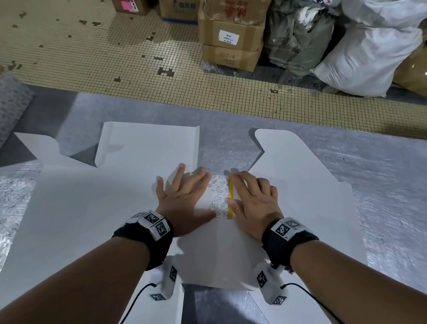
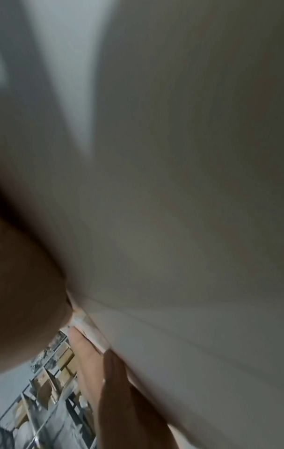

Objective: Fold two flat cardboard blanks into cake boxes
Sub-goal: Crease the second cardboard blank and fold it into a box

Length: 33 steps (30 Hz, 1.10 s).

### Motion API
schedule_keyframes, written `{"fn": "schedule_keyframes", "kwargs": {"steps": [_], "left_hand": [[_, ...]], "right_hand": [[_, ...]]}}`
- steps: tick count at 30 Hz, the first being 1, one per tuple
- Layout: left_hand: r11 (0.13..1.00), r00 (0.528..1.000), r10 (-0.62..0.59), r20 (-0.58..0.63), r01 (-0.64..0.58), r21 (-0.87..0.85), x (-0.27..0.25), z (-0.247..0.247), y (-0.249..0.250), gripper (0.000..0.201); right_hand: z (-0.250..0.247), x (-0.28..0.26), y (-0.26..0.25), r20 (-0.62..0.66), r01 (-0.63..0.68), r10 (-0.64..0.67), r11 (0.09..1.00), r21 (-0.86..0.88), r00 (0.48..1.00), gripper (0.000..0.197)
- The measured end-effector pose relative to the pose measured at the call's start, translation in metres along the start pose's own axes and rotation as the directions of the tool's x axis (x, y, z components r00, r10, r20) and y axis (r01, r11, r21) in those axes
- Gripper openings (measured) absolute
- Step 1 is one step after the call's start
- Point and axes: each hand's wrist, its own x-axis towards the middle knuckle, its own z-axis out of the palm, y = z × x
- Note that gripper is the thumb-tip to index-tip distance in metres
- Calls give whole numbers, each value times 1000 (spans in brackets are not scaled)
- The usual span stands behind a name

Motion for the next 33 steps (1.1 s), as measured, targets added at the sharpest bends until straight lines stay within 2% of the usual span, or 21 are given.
{"fn": "schedule_keyframes", "kwargs": {"steps": [8, 13, 21, 24, 27, 30, 33], "left_hand": [[998, 1000, -8, -30, 6, -59, 0, -1, 0, 95], [996, 998, 0, -62, -6, -90, 0, 0, -2, 98], [984, 1000, 15, -27, -19, -180, -2, -8, -2, 99], [984, 993, 42, -109, -60, -169, -1, -12, 3, 100], [982, 977, 48, -208, -84, -167, -2, -12, 10, 94], [990, 978, 72, -194, -94, -109, -3, -12, 11, 87], [993, 977, 99, -188, -109, -43, -4, -13, 11, 84]], "right_hand": [[1, 5, -24, -42, -39, 36, 996, -76, 998, 62], [1, 4, -28, -50, -1, -4, 995, -102, 999, 62], [-9, 10, -38, 60, -18, 29, 985, -174, 998, 71], [-15, 13, -32, 104, 20, 0, 982, -188, 995, 64], [-18, 10, -31, 85, 19, -6, 988, -153, 996, 60], [-21, 9, -28, 106, 43, -31, 992, -118, 994, 64], [-30, 11, -23, 129, 64, -57, 996, -55, 990, 77]]}}
